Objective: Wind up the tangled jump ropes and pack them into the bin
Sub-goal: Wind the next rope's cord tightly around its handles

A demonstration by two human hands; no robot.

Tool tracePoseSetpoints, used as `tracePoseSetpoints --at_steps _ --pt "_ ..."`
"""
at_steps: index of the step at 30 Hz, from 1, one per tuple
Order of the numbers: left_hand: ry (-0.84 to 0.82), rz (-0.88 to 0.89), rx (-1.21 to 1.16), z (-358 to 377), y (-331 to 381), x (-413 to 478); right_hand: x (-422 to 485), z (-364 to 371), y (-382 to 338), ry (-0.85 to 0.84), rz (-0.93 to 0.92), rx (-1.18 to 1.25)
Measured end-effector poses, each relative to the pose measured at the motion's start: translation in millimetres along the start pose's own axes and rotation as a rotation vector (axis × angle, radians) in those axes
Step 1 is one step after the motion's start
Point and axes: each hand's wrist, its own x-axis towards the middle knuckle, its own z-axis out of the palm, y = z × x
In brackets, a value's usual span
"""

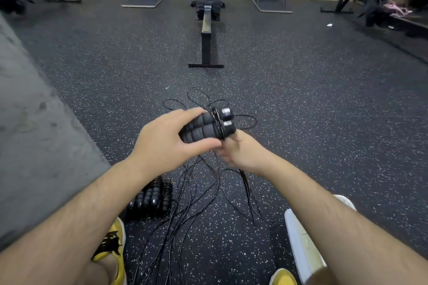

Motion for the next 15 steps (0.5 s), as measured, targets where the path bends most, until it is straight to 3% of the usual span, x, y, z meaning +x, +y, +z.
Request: tracePoseSetpoints --at_steps 3,8,15 --pt "0.047 -0.061 0.167 -3 -16 8 -1 23 -3 -0.002 0.011 -0.263" --pt "0.024 0.008 0.391 -1 -53 15 -10 30 -16 -0.026 -0.01 -0.589" --pt "-0.093 0.1 0.5 1 -68 12 -24 14 -31 0.044 -0.18 -0.8"
